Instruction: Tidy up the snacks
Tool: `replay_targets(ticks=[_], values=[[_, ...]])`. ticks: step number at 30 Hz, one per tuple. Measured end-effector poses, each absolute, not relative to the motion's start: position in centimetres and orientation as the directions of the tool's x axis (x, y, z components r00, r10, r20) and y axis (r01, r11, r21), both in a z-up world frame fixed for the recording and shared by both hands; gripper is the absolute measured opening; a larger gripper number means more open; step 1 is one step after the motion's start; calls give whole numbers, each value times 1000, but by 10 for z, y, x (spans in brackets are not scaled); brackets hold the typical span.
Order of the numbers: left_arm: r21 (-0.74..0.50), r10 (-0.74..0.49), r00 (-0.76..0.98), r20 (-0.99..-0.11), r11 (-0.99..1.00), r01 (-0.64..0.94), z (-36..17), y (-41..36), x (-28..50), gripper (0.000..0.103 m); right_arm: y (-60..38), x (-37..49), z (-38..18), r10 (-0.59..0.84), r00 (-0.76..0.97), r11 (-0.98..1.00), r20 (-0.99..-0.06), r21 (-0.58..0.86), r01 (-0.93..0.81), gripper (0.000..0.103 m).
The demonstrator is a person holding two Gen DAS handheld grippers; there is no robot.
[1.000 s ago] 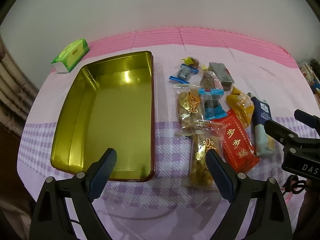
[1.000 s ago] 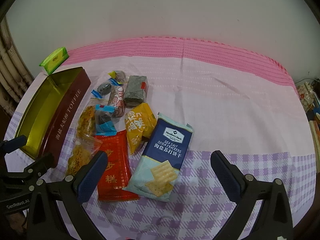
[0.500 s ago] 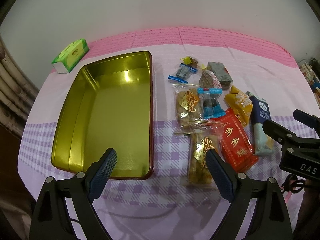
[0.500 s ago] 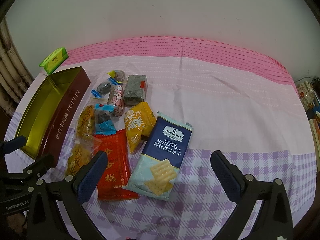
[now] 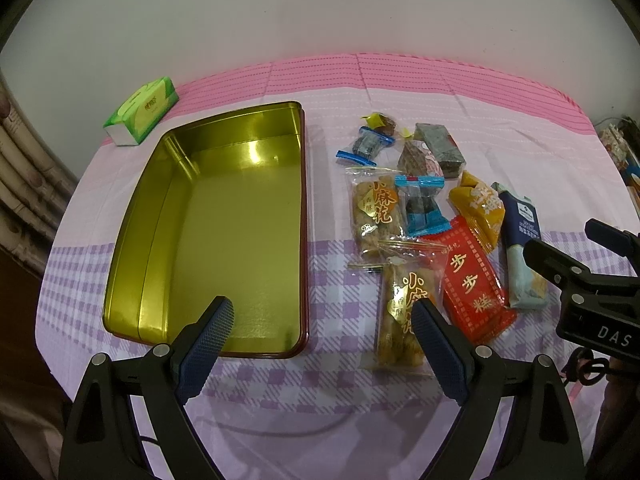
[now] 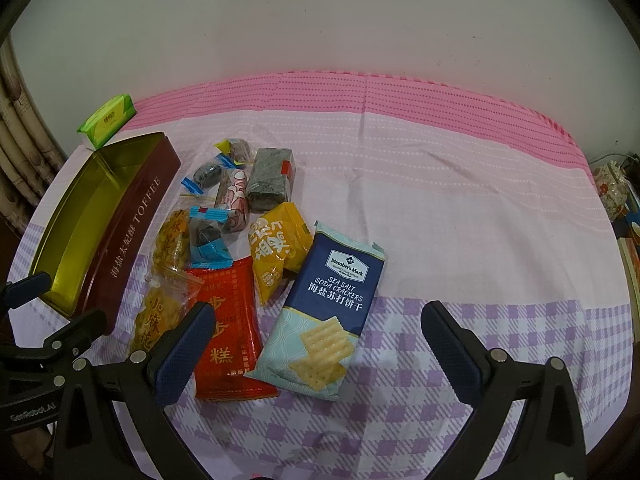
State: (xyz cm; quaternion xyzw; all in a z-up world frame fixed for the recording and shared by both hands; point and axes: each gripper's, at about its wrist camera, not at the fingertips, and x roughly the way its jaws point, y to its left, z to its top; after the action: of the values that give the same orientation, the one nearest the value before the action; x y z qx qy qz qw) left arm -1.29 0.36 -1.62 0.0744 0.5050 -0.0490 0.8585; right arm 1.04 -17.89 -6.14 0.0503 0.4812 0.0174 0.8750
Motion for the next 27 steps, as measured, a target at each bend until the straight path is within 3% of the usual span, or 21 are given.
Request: replay_targets(ticks=[27], values=[[69, -18, 490, -872, 985, 160, -15, 0, -12, 91, -181, 14, -68, 76, 514, 993, -854, 110, 35, 102]])
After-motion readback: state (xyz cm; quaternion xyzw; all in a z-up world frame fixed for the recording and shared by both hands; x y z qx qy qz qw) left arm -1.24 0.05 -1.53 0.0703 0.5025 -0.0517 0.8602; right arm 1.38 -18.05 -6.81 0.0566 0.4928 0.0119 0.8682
